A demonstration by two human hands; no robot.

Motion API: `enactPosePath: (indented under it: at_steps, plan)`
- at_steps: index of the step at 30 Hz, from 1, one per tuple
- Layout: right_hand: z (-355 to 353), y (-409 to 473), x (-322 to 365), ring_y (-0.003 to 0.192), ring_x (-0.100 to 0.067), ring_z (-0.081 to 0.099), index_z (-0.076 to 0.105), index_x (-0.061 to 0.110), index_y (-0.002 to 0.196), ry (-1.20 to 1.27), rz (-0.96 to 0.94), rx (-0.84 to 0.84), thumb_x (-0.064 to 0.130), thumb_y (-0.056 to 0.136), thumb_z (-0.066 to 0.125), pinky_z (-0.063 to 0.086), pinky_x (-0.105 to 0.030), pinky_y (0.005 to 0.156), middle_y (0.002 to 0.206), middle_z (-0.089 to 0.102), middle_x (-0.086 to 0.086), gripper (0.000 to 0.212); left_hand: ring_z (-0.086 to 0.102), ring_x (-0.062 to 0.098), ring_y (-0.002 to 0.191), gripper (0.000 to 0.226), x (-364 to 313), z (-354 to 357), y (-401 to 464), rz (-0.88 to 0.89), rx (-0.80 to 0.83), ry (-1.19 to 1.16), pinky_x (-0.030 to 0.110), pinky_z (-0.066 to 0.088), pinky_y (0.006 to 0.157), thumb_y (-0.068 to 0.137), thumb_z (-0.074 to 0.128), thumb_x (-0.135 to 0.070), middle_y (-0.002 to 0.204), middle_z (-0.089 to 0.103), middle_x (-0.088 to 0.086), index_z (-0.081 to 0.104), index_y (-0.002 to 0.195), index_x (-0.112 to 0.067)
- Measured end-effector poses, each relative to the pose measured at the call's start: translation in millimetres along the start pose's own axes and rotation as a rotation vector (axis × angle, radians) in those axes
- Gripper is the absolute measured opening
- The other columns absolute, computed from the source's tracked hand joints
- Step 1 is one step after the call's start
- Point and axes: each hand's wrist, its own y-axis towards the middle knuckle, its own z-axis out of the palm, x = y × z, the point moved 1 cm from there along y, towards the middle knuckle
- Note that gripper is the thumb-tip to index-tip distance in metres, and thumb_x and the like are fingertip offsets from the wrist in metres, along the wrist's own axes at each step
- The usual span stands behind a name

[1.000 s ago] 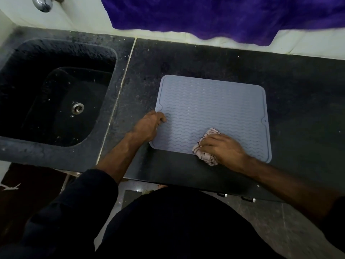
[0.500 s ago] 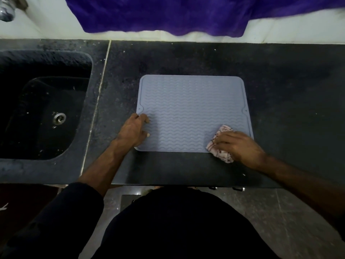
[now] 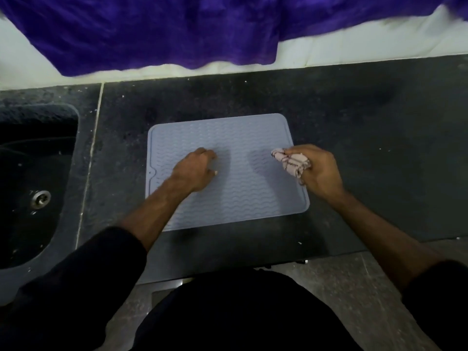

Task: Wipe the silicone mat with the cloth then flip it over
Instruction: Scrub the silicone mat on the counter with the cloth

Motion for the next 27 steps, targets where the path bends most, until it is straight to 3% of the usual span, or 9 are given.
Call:
enactPosePath:
  at_steps: [6, 9, 16, 20, 23, 25, 27]
  plan:
    - [-6, 60, -41, 0.093, -0.019, 0.066, 0.072, 0.015, 0.106, -0.382, 0.013, -0.005, 0.032, 0.085, 0.072, 0.056, -0.038, 0.080, 0.105, 0.070, -0.004, 0.028, 0.027, 0.025, 0.143, 0.065, -68, -5, 79, 0.128, 0.039, 0.037, 0.037, 0.022, 0.117, 0.095, 0.058, -0.023, 0.158, 0.025, 0.007, 0.026, 0.151, -0.017]
    - [-5, 87, -46, 0.094, -0.024, 0.065, 0.072, 0.012, 0.105, -0.472, -0.031, 0.001, 0.027, 0.086, 0.070, 0.053, -0.032, 0.083, 0.105, 0.070, -0.008, 0.025, 0.017, 0.023, 0.147, 0.082, -86, -1, 108, 0.146, 0.115, 0.079, 0.035, 0.017, 0.118, 0.091, 0.065, -0.025, 0.161, 0.014, 0.006, 0.013, 0.155, -0.016]
    - [4, 145, -57, 0.096, -0.029, 0.065, 0.070, 0.011, 0.108, -0.606, -0.089, 0.145, 0.026, 0.085, 0.068, 0.052, -0.037, 0.084, 0.107, 0.069, -0.011, 0.028, 0.000, 0.026, 0.149, 0.124, -106, -11, 147, 0.213, 0.272, 0.061, 0.043, 0.019, 0.118, 0.074, 0.083, -0.024, 0.162, 0.000, 0.009, -0.012, 0.153, -0.018]
    - [17, 149, -64, 0.108, -0.032, 0.060, 0.065, 0.013, 0.119, -0.726, -0.081, 0.288, 0.032, 0.092, 0.053, 0.046, -0.040, 0.093, 0.118, 0.064, -0.011, 0.035, -0.005, 0.025, 0.149, 0.127, -98, -1, 157, 0.213, 0.346, 0.045, 0.040, 0.013, 0.118, 0.073, 0.084, -0.028, 0.162, -0.006, 0.007, -0.014, 0.153, -0.019]
    - [23, 145, -69, 0.119, -0.031, 0.055, 0.059, 0.011, 0.128, -0.798, -0.102, 0.284, 0.029, 0.095, 0.050, 0.043, -0.040, 0.100, 0.129, 0.059, -0.011, 0.038, -0.006, 0.023, 0.149, 0.127, -93, 1, 161, 0.226, 0.348, 0.038, 0.037, 0.013, 0.117, 0.072, 0.084, -0.031, 0.162, -0.006, 0.004, -0.013, 0.153, -0.020]
    - [24, 142, -67, 0.108, -0.031, 0.061, 0.065, 0.011, 0.118, -0.803, -0.111, 0.262, 0.026, 0.094, 0.050, 0.049, -0.041, 0.091, 0.119, 0.066, -0.011, 0.032, -0.005, 0.022, 0.149, 0.126, -93, 2, 162, 0.225, 0.343, 0.034, 0.036, 0.013, 0.117, 0.072, 0.084, -0.030, 0.162, -0.005, 0.004, -0.012, 0.153, -0.021]
    - [23, 133, -65, 0.080, -0.032, 0.068, 0.071, 0.012, 0.093, -0.811, -0.112, 0.223, 0.024, 0.087, 0.057, 0.055, -0.041, 0.071, 0.092, 0.072, -0.010, 0.020, -0.005, 0.021, 0.149, 0.124, -94, 3, 160, 0.217, 0.335, 0.036, 0.036, 0.013, 0.117, 0.074, 0.083, -0.027, 0.162, -0.006, 0.005, -0.013, 0.153, -0.023]
